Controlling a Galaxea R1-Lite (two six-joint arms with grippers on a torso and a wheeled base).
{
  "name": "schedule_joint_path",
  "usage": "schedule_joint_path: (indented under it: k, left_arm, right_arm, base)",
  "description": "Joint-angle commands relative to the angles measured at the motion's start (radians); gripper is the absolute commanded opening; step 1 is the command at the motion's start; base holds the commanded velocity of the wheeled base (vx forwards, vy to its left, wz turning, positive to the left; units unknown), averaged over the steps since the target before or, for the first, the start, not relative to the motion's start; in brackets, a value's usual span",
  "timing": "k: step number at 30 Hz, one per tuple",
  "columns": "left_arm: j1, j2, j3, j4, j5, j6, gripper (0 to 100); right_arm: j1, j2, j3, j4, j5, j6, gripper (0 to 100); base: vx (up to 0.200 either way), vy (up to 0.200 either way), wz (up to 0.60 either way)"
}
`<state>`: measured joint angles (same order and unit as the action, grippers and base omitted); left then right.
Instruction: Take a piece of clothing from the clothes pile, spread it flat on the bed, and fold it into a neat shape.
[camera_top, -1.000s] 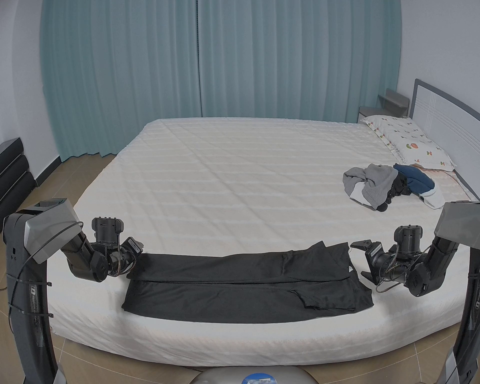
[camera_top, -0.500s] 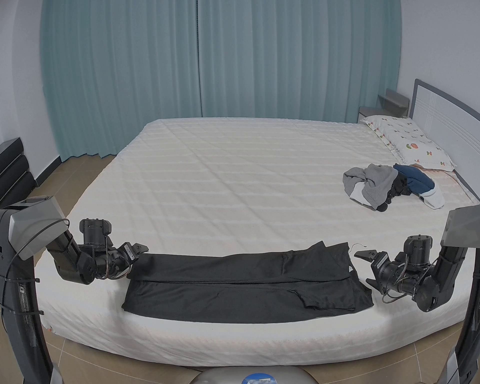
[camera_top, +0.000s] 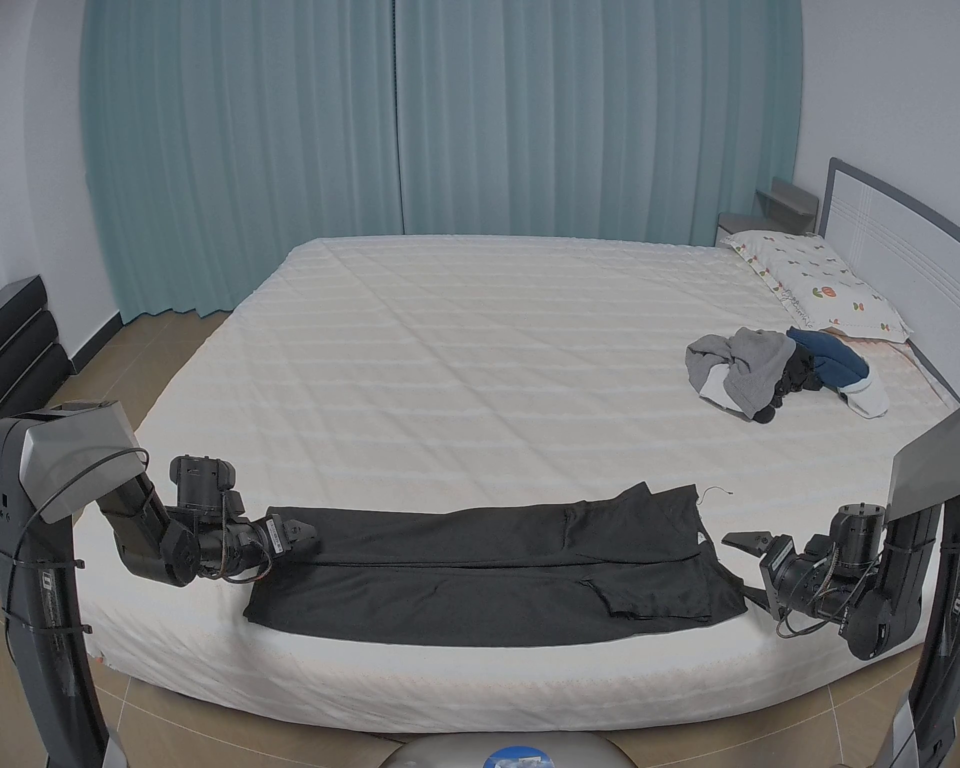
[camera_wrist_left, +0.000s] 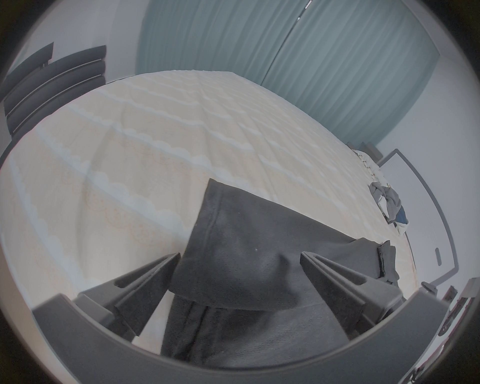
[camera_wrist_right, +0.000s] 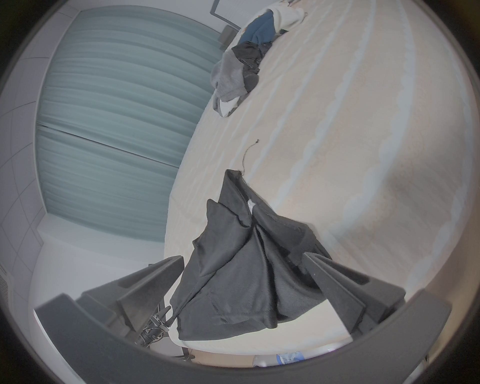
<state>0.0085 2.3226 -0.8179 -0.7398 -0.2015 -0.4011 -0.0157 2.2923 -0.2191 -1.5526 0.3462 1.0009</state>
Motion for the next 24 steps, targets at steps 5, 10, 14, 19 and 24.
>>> schedule_joint_path:
  k: [5, 10, 14, 19, 24]
  left_arm:
    - [-0.009, 0.031, -0.004, -0.004, 0.01, 0.041, 100]
    - [-0.013, 0.023, 0.006, -0.009, 0.014, 0.056, 100]
    - [-0.016, 0.024, 0.016, -0.009, 0.019, 0.08, 100]
    - [-0.03, 0.026, 0.02, -0.01, 0.053, 0.08, 100]
    - [-0.032, 0.026, 0.02, -0.01, 0.059, 0.08, 0]
  right_arm:
    - [0.007, 0.018, 0.014, -0.009, 0.001, 0.001, 100]
    - [0.007, 0.019, 0.012, -0.009, 0.001, 0.001, 100]
    - [0.007, 0.019, 0.014, -0.009, 0.001, 0.001, 100]
    - [0.007, 0.019, 0.014, -0.011, 0.001, -0.001, 100]
    - [0.007, 0.019, 0.014, -0.011, 0.001, -0.001, 100]
  base:
    - [0.0, 0.0, 0.0]
    - [0.0, 0.0, 0.0]
    - [0.0, 0.0, 0.0]
    - [0.0, 0.0, 0.0]
    - [0.0, 0.0, 0.0]
